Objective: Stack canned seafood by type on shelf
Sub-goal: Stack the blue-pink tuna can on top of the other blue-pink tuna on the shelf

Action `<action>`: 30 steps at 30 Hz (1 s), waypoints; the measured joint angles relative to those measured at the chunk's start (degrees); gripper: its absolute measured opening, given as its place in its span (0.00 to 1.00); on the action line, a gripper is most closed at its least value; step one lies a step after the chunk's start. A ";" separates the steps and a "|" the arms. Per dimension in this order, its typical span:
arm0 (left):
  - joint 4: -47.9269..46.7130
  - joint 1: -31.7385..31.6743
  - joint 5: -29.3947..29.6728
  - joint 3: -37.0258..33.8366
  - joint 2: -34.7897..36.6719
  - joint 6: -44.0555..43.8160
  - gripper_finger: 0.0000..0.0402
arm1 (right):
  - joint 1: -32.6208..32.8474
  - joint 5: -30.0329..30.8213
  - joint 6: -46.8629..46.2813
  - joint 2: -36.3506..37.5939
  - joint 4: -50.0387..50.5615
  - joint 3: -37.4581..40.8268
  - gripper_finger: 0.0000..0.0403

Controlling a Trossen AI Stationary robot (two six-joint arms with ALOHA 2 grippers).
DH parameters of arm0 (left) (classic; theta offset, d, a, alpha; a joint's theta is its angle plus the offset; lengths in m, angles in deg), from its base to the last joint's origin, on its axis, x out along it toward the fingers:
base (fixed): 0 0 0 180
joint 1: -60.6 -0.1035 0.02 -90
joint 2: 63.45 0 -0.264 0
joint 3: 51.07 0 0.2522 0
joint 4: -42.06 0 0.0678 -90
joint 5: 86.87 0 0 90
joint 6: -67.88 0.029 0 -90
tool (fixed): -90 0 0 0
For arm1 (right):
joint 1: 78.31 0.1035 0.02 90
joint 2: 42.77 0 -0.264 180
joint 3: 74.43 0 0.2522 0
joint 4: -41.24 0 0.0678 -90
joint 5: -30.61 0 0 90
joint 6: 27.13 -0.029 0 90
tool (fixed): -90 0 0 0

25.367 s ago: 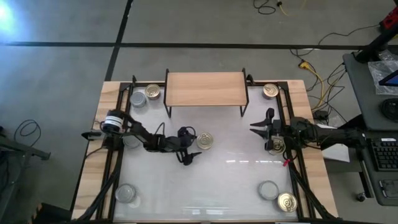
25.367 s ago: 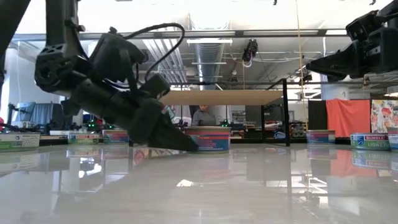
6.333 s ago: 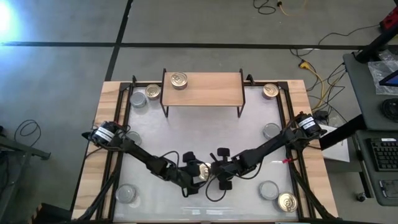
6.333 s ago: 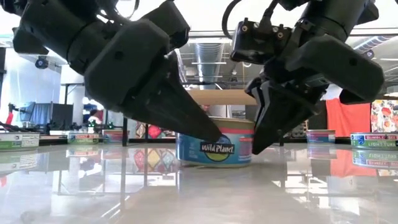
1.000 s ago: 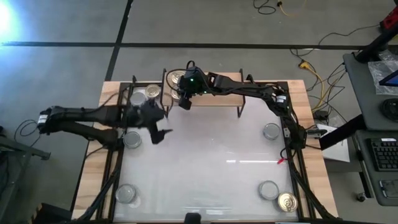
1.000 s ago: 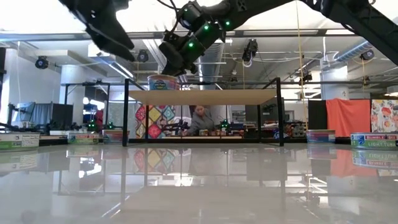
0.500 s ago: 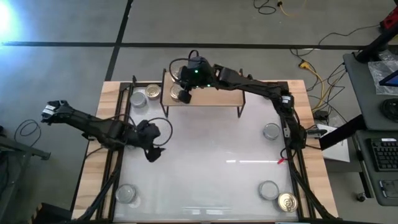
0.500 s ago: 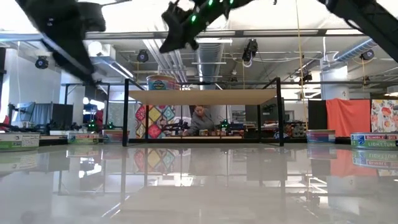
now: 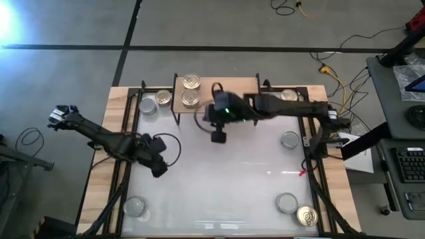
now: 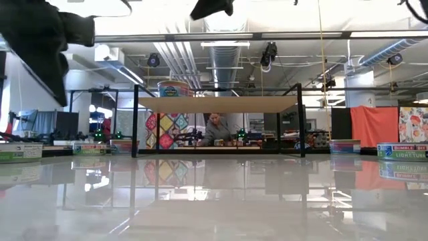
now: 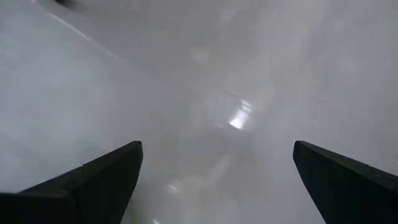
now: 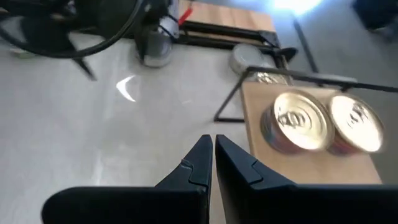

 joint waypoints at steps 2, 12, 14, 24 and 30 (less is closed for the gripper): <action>-3.33 -0.43 9.50 0.85 -0.94 -0.01 0.99 | 2.22 4.61 -2.18 2.35 -0.73 2.83 0.03; -4.45 -10.11 32.02 2.40 3.01 3.63 0.90 | 15.24 16.78 -19.08 14.36 2.20 17.95 0.03; -0.99 -14.01 31.67 2.40 5.57 7.60 0.88 | 18.02 19.04 -22.30 16.76 2.29 20.49 0.03; 19.97 -43.01 18.52 2.42 17.74 23.93 0.70 | 27.88 31.08 -33.73 23.34 2.05 29.40 0.03; 28.53 -59.39 11.03 2.27 15.97 21.62 0.51 | 29.07 32.39 -38.07 23.75 1.83 32.37 0.03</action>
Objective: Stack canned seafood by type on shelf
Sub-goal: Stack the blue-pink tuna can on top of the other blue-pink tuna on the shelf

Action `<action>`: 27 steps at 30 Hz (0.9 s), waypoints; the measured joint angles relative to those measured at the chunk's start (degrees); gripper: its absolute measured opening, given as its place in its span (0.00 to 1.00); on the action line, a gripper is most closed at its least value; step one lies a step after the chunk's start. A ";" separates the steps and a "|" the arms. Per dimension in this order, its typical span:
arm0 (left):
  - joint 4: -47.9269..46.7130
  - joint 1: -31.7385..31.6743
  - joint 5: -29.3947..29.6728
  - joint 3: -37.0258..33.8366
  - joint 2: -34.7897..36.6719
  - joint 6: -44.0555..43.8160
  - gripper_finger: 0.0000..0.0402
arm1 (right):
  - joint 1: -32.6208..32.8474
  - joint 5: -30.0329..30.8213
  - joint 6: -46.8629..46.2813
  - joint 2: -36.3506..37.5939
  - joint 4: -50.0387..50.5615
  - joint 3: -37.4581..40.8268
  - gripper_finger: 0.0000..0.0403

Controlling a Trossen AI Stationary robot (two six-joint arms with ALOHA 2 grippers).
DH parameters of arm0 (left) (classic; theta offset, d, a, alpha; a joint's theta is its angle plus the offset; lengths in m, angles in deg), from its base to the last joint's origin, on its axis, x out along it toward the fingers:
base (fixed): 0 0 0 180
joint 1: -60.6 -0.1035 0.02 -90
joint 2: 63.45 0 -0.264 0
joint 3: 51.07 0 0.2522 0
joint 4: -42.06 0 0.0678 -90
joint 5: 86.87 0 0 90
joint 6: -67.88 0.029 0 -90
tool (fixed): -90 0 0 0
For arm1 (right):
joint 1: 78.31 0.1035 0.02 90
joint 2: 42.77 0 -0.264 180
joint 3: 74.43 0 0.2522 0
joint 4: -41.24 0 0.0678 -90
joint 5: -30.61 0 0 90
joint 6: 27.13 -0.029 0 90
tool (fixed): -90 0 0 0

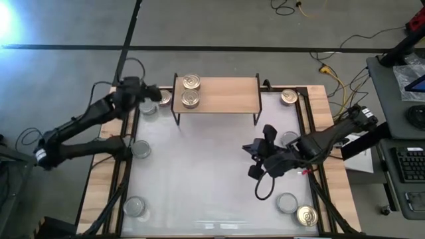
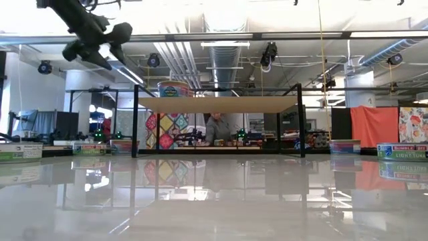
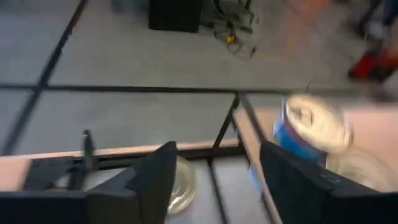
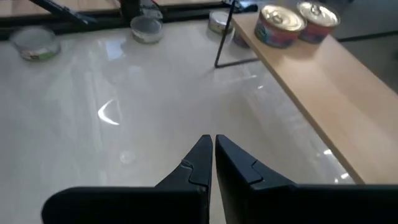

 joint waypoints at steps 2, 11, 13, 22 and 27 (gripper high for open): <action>3.38 -2.85 -2.53 -0.27 -1.90 -3.74 0.45 | -0.01 0.00 -0.77 -0.40 -0.02 0.63 0.03; 9.08 -8.64 2.18 -0.56 -11.90 -34.51 0.33 | 0.01 -0.15 -2.69 -0.96 0.00 1.56 0.03; 10.04 -9.63 0.58 -0.57 -14.57 -38.54 0.32 | 0.01 -0.14 -2.66 -0.96 0.00 1.56 0.03; 10.80 -15.15 -4.05 -0.94 -26.02 -51.57 0.28 | 0.74 -0.22 -3.74 -0.96 0.11 1.81 0.03; 11.01 -16.04 -5.43 -1.02 -31.26 -58.29 0.25 | 0.77 -0.26 -3.88 -0.96 0.01 2.21 0.03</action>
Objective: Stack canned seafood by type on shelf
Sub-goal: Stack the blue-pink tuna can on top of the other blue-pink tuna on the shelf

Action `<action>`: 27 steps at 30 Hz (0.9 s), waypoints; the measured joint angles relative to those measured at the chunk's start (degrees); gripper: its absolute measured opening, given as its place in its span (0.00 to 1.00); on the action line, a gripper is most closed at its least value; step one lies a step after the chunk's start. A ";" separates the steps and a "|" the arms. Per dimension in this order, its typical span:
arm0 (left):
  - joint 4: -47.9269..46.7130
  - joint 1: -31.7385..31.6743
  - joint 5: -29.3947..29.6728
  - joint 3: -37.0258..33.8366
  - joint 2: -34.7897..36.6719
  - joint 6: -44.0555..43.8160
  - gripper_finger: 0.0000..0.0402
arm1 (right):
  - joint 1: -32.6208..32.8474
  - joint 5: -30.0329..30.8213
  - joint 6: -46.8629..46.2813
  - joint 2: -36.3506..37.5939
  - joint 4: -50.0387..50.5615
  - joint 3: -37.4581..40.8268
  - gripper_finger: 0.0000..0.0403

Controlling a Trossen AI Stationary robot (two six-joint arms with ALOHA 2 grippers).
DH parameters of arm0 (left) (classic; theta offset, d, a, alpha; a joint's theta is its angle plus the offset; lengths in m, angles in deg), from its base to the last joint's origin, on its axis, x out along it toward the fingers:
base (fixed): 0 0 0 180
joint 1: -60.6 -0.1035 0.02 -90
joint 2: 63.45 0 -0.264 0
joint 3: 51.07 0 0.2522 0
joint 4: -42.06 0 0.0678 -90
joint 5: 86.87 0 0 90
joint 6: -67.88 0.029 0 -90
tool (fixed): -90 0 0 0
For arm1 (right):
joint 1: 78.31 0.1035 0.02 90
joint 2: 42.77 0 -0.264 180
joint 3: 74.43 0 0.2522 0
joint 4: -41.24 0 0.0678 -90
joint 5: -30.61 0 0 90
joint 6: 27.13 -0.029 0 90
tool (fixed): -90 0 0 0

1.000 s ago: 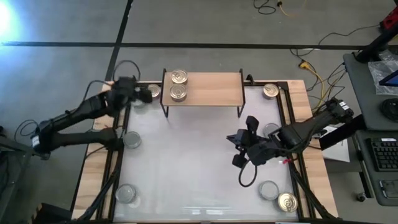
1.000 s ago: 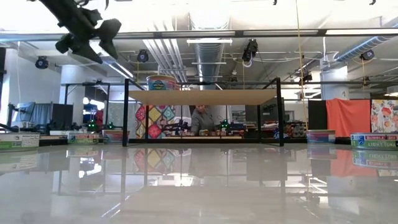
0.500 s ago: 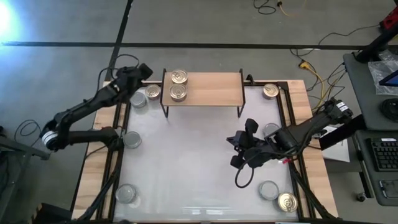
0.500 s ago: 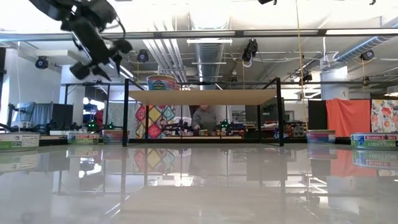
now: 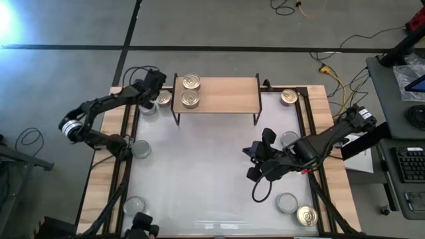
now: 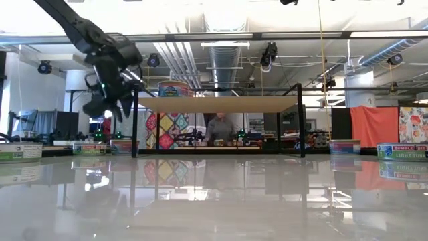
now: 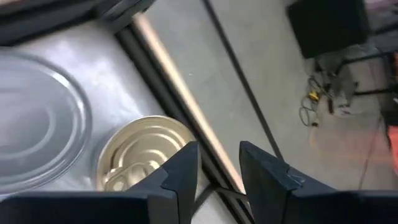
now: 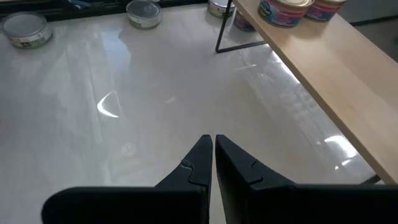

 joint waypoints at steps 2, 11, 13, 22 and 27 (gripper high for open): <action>0.07 -0.05 -0.70 -0.03 -1.66 -2.72 0.24 | -0.02 0.02 -0.49 0.00 -0.01 0.03 0.03; -0.49 -0.02 -4.16 -2.17 -5.11 -12.36 0.19 | 0.15 -0.14 -0.92 0.00 0.00 0.12 0.03; -0.42 -0.07 -4.56 -3.19 -5.45 -14.77 0.19 | 0.35 -0.11 -0.92 0.00 -0.02 0.12 0.03; 6.09 0.71 -6.20 -9.66 -2.69 -16.05 0.19 | 2.56 -0.11 -1.76 0.00 -0.02 0.26 0.03; 5.67 2.30 -6.79 -13.64 1.99 -14.93 0.19 | 4.00 -0.02 -2.10 0.00 -0.02 0.31 0.03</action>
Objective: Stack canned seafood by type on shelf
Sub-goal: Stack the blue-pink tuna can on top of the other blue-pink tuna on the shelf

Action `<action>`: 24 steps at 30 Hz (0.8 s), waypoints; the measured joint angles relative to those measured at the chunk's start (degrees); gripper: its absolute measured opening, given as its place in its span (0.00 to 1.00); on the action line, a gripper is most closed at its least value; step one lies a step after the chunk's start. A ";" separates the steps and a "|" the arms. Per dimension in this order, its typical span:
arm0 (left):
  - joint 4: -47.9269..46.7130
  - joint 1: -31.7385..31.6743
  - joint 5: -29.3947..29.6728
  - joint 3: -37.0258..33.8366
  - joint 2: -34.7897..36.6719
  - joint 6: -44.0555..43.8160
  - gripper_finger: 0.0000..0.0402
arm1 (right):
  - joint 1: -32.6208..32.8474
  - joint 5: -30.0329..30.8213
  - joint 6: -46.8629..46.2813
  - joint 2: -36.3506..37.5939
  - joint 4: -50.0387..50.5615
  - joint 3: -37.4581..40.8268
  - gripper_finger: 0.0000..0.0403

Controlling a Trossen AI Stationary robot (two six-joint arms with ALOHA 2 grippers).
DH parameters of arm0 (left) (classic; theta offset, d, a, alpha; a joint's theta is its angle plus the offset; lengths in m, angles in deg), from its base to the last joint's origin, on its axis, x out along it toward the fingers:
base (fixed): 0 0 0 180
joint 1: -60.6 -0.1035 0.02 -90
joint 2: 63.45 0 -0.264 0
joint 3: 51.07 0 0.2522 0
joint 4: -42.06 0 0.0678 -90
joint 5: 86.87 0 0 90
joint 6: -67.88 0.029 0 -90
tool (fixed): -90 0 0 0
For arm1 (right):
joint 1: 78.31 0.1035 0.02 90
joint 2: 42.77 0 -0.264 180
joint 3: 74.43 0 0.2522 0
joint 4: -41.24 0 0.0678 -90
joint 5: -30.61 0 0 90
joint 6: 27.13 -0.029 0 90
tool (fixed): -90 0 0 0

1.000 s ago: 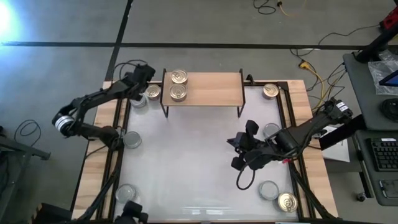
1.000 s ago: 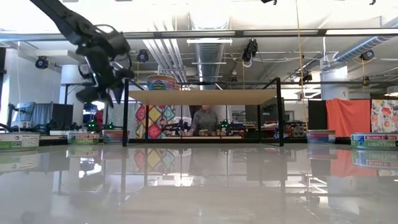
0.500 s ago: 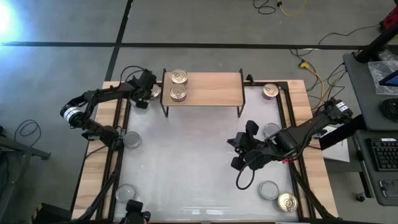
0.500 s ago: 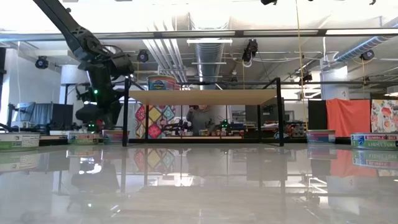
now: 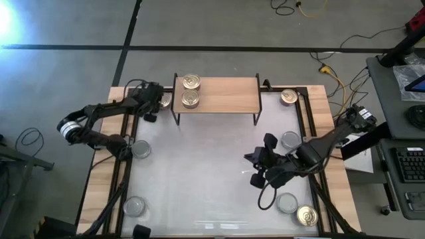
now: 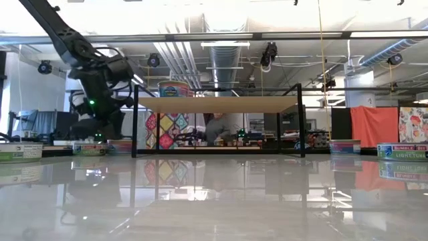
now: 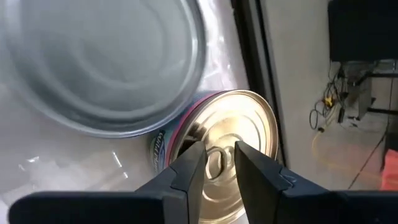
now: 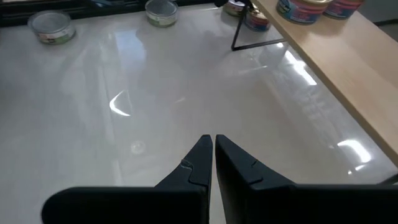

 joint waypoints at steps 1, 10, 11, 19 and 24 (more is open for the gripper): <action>-0.15 0.57 0.00 -0.79 1.15 0.03 0.19 | 0.28 0.03 -0.02 0.00 0.02 0.00 0.03; -1.56 7.00 1.08 -7.02 10.56 -2.35 0.19 | 1.62 0.13 -1.13 0.00 0.00 0.00 0.03; -1.45 7.72 1.39 -7.81 11.35 -2.82 0.19 | 1.64 0.11 -1.28 0.00 0.00 0.00 0.03; -0.59 13.61 4.17 -13.54 16.43 -4.64 0.19 | 3.58 0.11 -4.68 0.00 -1.04 0.00 0.03; -2.13 17.74 3.65 -14.38 19.08 -1.50 0.19 | 4.18 0.06 -7.32 0.00 -1.36 0.02 0.03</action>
